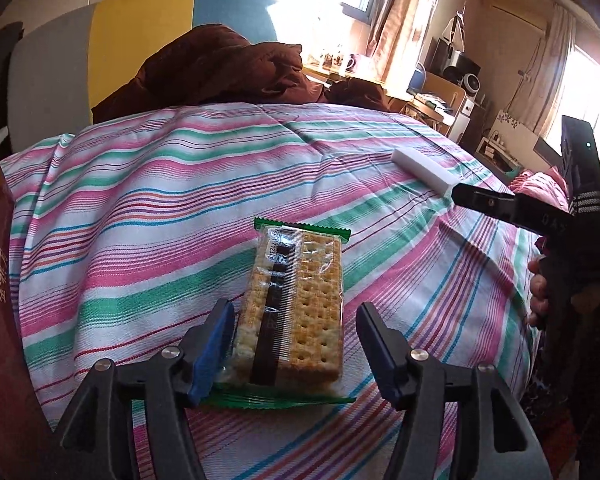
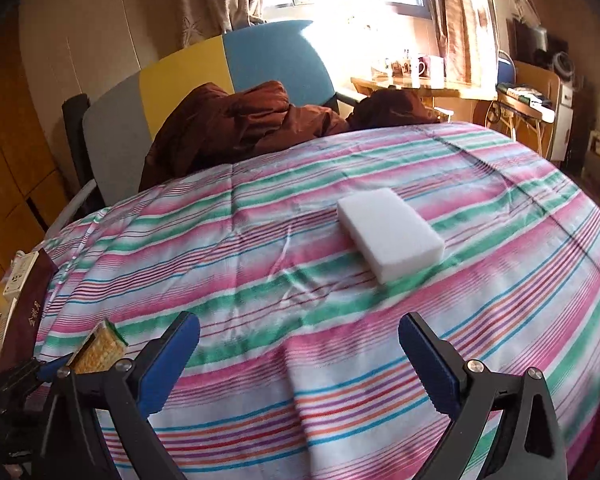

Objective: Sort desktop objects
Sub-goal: 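Grasp the white sponge block with the right tool while the left tool holds crackers, then lift the sponge block and cracker packet off the cloth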

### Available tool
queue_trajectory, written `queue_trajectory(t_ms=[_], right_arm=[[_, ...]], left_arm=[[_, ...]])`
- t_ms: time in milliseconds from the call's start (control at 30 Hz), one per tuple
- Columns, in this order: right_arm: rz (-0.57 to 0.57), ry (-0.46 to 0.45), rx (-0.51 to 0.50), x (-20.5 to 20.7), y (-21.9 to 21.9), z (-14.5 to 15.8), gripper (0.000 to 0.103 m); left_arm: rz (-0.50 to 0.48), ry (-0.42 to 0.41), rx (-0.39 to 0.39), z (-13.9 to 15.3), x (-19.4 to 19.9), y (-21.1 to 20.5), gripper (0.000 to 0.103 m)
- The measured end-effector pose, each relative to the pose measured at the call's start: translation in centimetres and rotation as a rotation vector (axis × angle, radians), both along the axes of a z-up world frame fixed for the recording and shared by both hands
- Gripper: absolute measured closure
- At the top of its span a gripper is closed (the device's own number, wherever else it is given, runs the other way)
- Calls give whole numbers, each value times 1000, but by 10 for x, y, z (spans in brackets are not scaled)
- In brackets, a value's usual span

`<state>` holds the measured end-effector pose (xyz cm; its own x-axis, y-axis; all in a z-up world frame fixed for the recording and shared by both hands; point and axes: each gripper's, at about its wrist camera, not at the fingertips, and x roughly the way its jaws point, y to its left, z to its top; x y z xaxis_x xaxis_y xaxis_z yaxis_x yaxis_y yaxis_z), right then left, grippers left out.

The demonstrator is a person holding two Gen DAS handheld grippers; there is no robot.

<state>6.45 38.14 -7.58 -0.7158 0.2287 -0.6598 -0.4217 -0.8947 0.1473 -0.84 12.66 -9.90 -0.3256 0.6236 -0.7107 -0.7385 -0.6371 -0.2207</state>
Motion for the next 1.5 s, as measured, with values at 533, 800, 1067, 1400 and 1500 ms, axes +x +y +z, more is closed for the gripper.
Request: queue_trajectory(t_ms=[533,800,1067,1400,1500], right_arm=[[33,-289,60,-91,87,-22,2],[12,-273,63,-89,87,-35,18],[75,-283,73,-85,40,-26,44],[151,-234,9,-46,-39,-26,43],[133,-204,31,-32,-59,-28,43]], left_arm=[[13,-39,58,-2,-4,-4,38],[8,-46,69,-2,-5,-5,34],[-3,-58,87,-2,-5,-5,29],[4,-87,128,-2,-9,-9,29],[7,-87,129,-2,-8,-8,29]])
